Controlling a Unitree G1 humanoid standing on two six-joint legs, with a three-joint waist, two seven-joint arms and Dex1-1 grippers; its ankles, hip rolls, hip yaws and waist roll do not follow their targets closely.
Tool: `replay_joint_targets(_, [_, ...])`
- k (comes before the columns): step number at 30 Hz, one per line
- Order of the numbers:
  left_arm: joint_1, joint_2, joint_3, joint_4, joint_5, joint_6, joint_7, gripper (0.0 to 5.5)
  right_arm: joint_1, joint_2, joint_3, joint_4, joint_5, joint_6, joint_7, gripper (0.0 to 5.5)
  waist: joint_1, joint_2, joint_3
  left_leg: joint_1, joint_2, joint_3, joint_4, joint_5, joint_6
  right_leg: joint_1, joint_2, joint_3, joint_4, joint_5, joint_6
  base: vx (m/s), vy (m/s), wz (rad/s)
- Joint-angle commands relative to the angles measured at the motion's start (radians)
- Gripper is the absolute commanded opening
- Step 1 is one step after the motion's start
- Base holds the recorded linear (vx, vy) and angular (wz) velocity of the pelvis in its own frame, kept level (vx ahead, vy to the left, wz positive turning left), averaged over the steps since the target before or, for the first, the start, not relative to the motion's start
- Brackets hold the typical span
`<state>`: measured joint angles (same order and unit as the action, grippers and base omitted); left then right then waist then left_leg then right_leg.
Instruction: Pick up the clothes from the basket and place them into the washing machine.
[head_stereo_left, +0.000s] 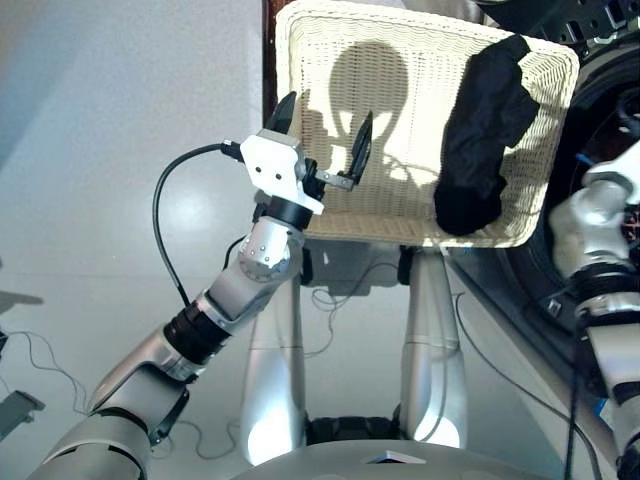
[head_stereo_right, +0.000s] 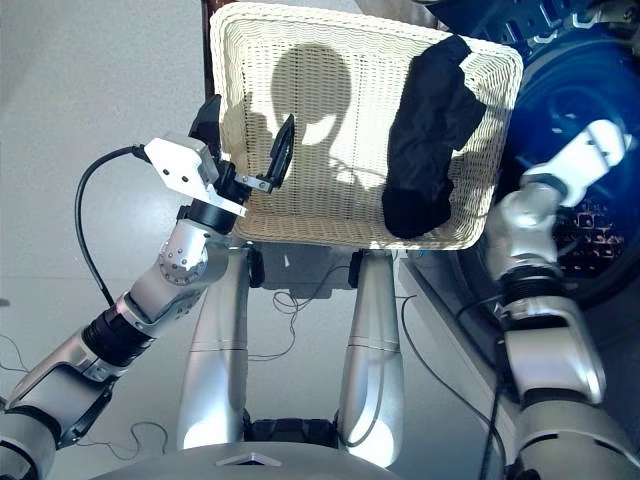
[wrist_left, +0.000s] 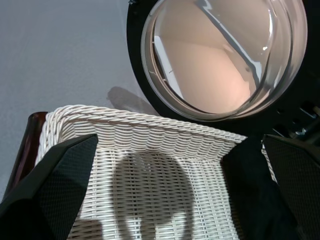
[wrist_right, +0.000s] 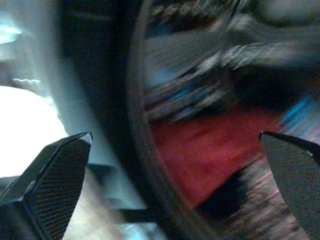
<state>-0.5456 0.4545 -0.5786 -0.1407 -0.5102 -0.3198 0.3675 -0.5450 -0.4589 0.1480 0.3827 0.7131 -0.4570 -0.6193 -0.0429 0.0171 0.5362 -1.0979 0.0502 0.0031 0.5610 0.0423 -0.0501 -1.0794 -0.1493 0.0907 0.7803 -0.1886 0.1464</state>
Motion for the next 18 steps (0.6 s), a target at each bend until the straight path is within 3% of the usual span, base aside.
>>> replay_joint_targets(1, [0.0,-0.025,0.022,-0.082,0.007,-0.053,0.004,5.5,0.068,0.011,0.03,-0.132,-0.028,-0.084,0.114,5.5,-0.022,-0.005,-0.016,0.067,0.032,0.046,0.068,-0.118,-0.04,-0.009,0.017,-0.006,-0.091,0.109,-0.034,0.0,0.0,0.0])
replay_joint_targets(8, [0.008,-0.015,0.037,-0.103,0.038,-0.062,-0.01,5.5,0.066,0.043,0.131,-0.25,-0.116,-0.049,0.196,5.5,-0.019,-0.01,-0.016,0.063,0.034,0.048,0.081,-0.116,-0.038,-0.012,0.018,-0.01,-0.08,0.111,-0.036,0.0,0.0,0.0])
replay_joint_targets(11, [0.01,-0.019,0.037,-0.106,0.036,-0.072,-0.028,5.5,0.008,0.043,0.169,-0.162,-0.141,-0.015,0.211,5.5,-0.008,-0.006,-0.016,0.06,0.033,0.043,0.087,-0.116,-0.038,-0.01,0.017,-0.013,-0.074,0.109,-0.038,0.0,0.0,0.0])
replay_joint_targets(14, [0.004,-0.027,0.033,-0.113,-0.003,-0.081,-0.061,5.5,-0.104,0.009,0.219,0.029,-0.106,0.064,0.267,5.5,0.011,-0.001,-0.016,0.052,0.032,0.036,0.105,-0.121,-0.039,-0.013,0.017,-0.017,-0.058,0.104,-0.041,0.0,0.0,0.0])
replay_joint_targets(18, [0.006,-0.053,0.023,-0.115,-0.029,-0.085,-0.083,5.5,-0.168,-0.002,0.217,0.205,-0.052,0.092,0.306,5.5,0.024,0.008,-0.016,0.041,0.03,0.025,0.118,-0.124,-0.04,-0.019,0.013,-0.023,-0.043,0.096,-0.042,0.0,0.0,0.0])
